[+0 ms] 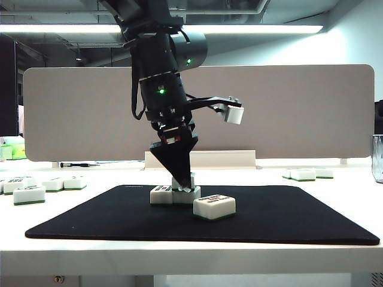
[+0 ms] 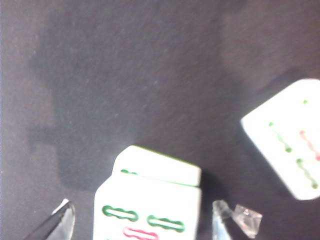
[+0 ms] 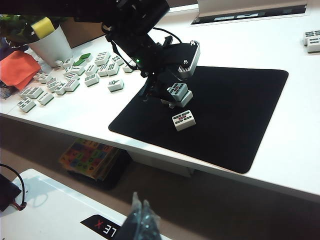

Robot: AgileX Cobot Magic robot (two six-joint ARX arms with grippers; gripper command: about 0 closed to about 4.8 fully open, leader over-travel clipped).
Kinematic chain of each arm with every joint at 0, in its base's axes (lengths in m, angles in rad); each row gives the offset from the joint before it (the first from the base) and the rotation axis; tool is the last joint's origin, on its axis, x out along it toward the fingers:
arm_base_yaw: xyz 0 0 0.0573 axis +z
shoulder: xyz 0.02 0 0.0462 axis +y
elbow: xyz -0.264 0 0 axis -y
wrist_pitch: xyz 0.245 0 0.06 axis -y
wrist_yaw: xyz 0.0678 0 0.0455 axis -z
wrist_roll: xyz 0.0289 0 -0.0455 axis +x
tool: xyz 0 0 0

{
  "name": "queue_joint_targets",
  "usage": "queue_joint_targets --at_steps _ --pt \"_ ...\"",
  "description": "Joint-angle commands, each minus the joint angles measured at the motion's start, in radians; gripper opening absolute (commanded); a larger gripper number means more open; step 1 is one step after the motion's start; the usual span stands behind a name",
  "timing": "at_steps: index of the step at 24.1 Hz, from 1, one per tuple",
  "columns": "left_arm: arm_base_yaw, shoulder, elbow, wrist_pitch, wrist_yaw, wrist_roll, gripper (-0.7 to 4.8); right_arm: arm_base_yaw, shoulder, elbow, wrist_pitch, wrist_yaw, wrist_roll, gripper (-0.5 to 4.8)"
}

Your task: Arrange four mahjong tiles into a neat stack, creating two layers of paired tiles.

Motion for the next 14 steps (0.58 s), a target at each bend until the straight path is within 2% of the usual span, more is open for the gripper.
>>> queue_joint_targets --at_steps 1,4,8,12,14 --pt "-0.039 -0.045 0.001 -0.017 0.003 -0.012 3.5 0.001 -0.013 0.004 0.009 -0.002 -0.003 -0.01" --pt "-0.079 -0.079 0.0 -0.037 0.004 -0.05 3.5 0.001 -0.013 0.004 0.009 -0.002 -0.003 -0.01" --pt "-0.142 -0.067 -0.001 -0.052 0.008 -0.419 3.35 0.001 -0.013 0.004 0.009 -0.002 -0.003 -0.01" --pt "-0.143 -0.03 -0.001 -0.056 0.025 -0.609 3.35 0.001 -0.013 0.004 0.009 -0.002 -0.003 -0.01" --pt "-0.143 -0.018 -0.001 -0.061 0.044 -0.671 3.35 0.001 -0.013 0.004 0.009 -0.002 -0.003 -0.01"
